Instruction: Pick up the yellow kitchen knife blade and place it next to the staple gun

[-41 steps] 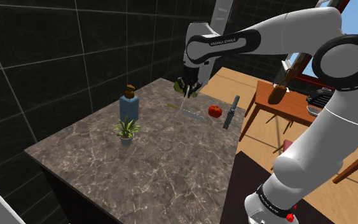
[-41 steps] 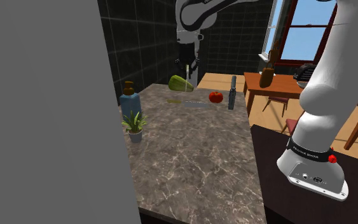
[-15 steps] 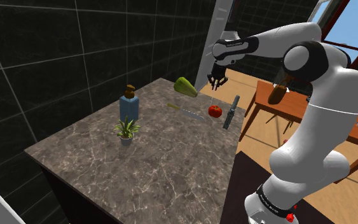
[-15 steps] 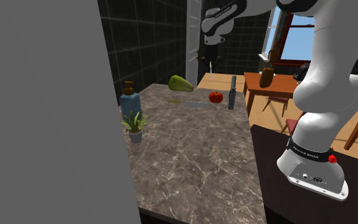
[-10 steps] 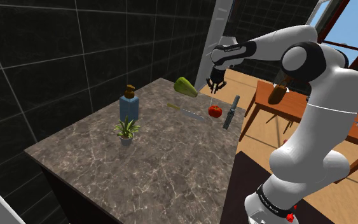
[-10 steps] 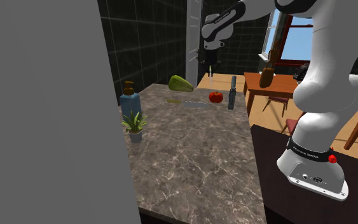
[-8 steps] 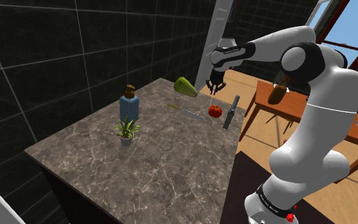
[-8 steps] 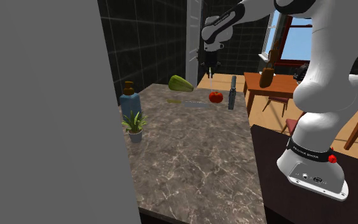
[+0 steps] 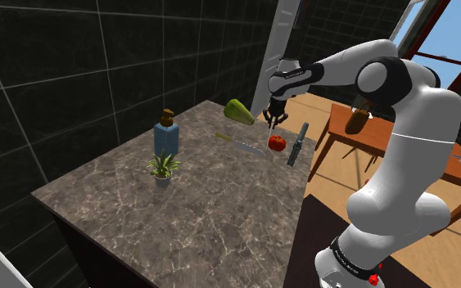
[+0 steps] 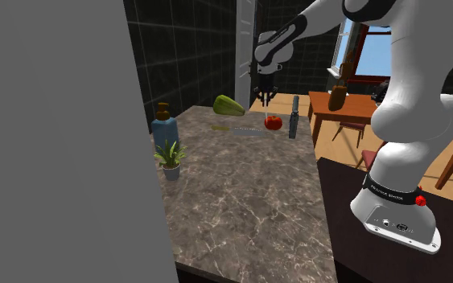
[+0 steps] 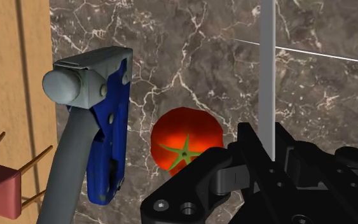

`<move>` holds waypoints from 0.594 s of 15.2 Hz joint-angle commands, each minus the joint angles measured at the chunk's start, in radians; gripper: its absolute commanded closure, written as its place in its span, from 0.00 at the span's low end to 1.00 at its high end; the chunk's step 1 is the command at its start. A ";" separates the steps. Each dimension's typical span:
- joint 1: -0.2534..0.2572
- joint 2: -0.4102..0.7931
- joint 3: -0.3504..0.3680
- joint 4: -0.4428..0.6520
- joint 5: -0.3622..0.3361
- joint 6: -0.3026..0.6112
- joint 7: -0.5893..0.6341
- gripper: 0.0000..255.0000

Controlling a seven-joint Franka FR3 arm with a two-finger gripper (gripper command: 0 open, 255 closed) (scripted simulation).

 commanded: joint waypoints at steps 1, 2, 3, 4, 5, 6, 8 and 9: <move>0.000 0.012 -0.002 -0.013 -0.004 0.025 0.003 1.00; 0.001 0.018 -0.003 -0.018 -0.006 0.036 0.005 1.00; 0.001 0.025 -0.004 -0.022 -0.008 0.047 0.007 1.00; 0.001 0.031 -0.005 -0.026 -0.010 0.058 0.009 1.00; 0.002 0.038 -0.006 -0.030 -0.012 0.068 0.011 1.00; 0.003 0.045 -0.007 -0.034 -0.015 0.079 0.013 1.00; 0.004 0.060 -0.009 -0.041 -0.019 0.100 0.017 1.00; 0.004 0.067 -0.010 -0.044 -0.021 0.110 0.019 1.00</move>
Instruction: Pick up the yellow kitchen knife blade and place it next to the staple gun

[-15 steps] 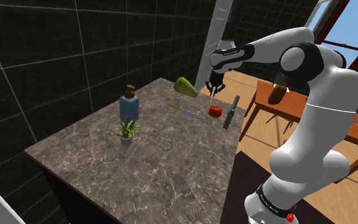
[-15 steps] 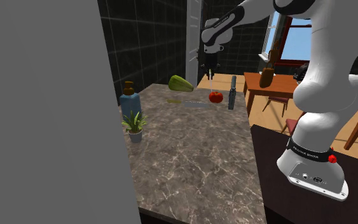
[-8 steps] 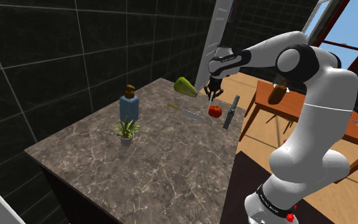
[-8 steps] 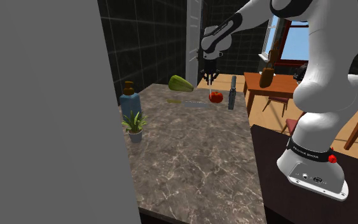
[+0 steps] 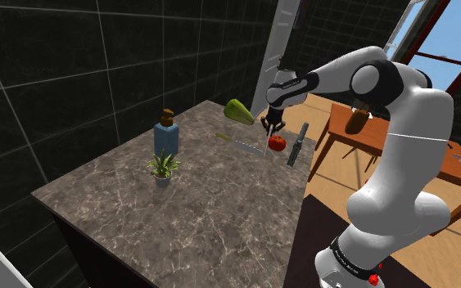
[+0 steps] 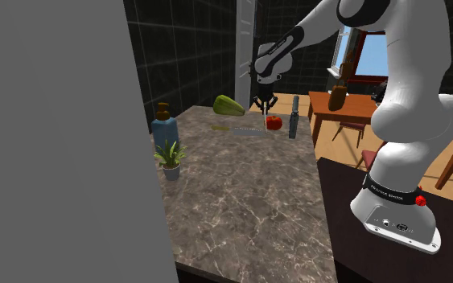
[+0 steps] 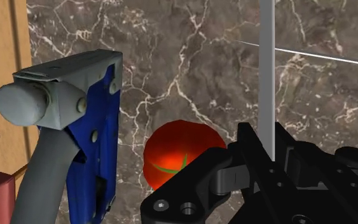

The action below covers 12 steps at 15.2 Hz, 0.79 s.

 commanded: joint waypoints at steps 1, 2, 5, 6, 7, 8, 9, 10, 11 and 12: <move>0.003 0.019 -0.002 -0.004 -0.006 0.023 0.007 1.00; 0.004 0.026 -0.003 -0.007 -0.008 0.033 0.009 1.00; 0.007 0.050 -0.007 -0.013 -0.015 0.063 0.015 1.00; 0.007 0.059 -0.009 -0.015 -0.017 0.073 0.017 1.00; 0.008 0.067 -0.010 -0.017 -0.020 0.083 0.020 1.00; 0.009 0.076 -0.011 -0.018 -0.022 0.092 0.022 1.00; 0.010 0.084 -0.013 -0.019 -0.025 0.102 0.024 1.00; 0.011 0.093 -0.014 -0.020 -0.027 0.112 0.026 1.00; 0.012 0.102 -0.016 -0.020 -0.030 0.121 0.028 1.00; 0.013 0.111 -0.018 -0.021 -0.032 0.130 0.030 1.00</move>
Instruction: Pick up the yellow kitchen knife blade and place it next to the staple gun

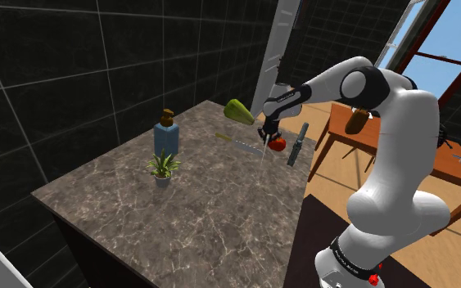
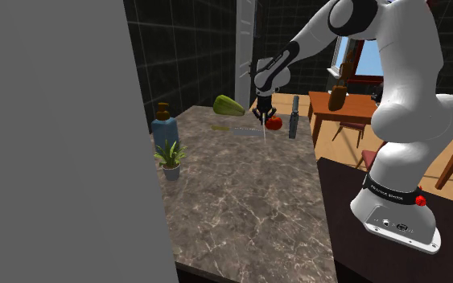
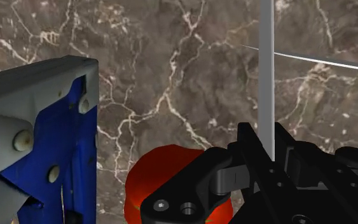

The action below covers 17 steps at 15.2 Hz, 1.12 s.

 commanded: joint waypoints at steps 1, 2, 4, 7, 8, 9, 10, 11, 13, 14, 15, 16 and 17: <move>0.003 0.019 -0.003 -0.003 -0.006 0.022 0.006 1.00; 0.004 0.028 -0.005 -0.002 -0.008 0.031 0.008 1.00; 0.007 0.047 -0.008 -0.002 -0.013 0.049 0.013 1.00; 0.010 0.077 -0.014 0.001 -0.020 0.075 0.019 1.00; 0.010 0.078 -0.014 0.001 -0.020 0.077 0.019 1.00; 0.011 0.078 -0.014 0.001 -0.020 0.077 0.019 1.00; 0.011 0.078 -0.014 0.001 -0.020 0.077 0.019 1.00; 0.011 0.078 -0.014 0.001 -0.020 0.077 0.019 1.00; 0.011 0.079 -0.014 0.001 -0.020 0.077 0.019 1.00; 0.011 0.079 -0.014 0.001 -0.020 0.077 0.019 1.00; 0.011 0.078 -0.014 0.001 -0.020 0.077 0.019 1.00; 0.011 0.078 -0.014 0.001 -0.020 0.077 0.019 0.00; 0.011 0.078 -0.014 0.001 -0.020 0.077 0.019 0.00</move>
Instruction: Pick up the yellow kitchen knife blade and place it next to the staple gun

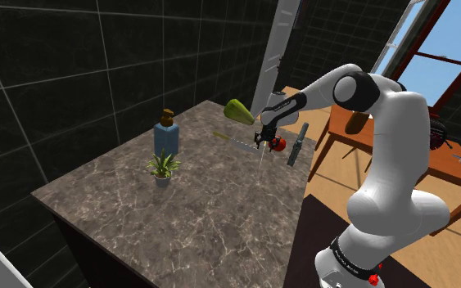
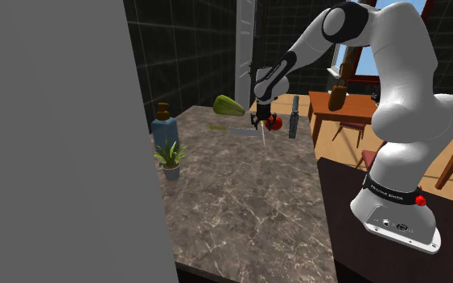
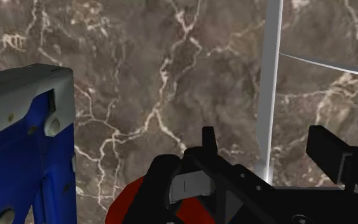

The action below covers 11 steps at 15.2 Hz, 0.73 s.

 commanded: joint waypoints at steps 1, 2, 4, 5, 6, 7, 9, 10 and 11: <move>0.000 0.000 0.000 0.000 0.000 0.000 0.000 0.00; 0.000 0.000 0.000 0.000 0.000 0.000 0.000 0.00; 0.000 0.000 0.000 0.000 0.000 0.000 0.000 0.00; -0.002 -0.025 0.005 -0.003 0.006 -0.022 -0.004 0.00; -0.004 -0.049 0.009 -0.004 0.011 -0.044 -0.007 0.00; -0.005 -0.072 0.014 -0.004 0.017 -0.068 -0.011 0.00; -0.006 -0.090 0.017 -0.003 0.022 -0.086 -0.014 0.00; -0.006 -0.090 0.017 -0.003 0.022 -0.086 -0.014 0.00; -0.006 -0.090 0.017 -0.003 0.022 -0.086 -0.014 0.00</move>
